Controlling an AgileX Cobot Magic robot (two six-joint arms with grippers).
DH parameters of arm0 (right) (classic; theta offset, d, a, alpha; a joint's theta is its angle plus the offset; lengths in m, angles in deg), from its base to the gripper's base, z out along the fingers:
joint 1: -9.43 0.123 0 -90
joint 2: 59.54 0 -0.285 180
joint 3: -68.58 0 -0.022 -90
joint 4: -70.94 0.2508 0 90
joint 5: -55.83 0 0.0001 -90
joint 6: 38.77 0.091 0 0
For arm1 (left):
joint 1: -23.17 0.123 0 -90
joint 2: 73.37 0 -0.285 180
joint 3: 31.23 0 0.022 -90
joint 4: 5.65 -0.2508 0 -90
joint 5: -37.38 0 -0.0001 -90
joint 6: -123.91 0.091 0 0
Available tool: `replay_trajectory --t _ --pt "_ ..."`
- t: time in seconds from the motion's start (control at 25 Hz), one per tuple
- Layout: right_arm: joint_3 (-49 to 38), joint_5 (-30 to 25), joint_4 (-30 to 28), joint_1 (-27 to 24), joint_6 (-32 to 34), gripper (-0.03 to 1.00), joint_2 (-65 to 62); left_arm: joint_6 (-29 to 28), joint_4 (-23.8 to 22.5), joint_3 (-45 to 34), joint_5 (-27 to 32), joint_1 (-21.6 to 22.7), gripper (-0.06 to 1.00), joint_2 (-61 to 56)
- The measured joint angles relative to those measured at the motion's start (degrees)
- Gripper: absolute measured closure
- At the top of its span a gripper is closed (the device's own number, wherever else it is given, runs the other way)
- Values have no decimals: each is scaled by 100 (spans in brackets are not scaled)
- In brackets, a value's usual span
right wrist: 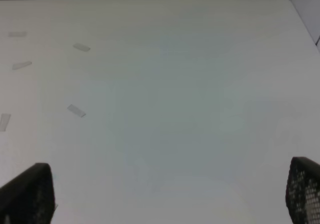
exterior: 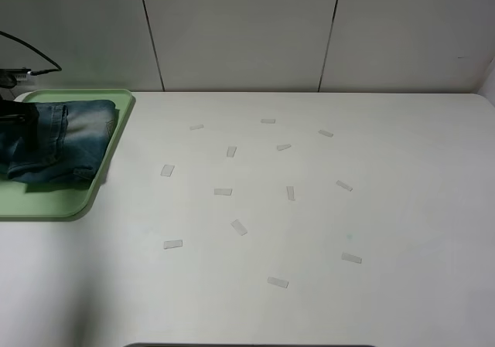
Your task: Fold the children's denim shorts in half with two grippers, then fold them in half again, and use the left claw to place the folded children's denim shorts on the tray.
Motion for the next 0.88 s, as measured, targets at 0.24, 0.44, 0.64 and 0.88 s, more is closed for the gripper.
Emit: replay_trajectory --t 0.24,0.44,0.64,0.88 --pt "0 0 0 0 0 27 0 0 -11 0 -177 156 -5 0" --pt "0 0 0 0 0 27 0 33 191 0 -142 74 -5 -32" --pt "0 0 0 0 0 27 0 28 233 0 -143 -301 -5 -388" --pt "0 0 0 0 0 27 0 -43 240 0 92 -840 -5 -797"
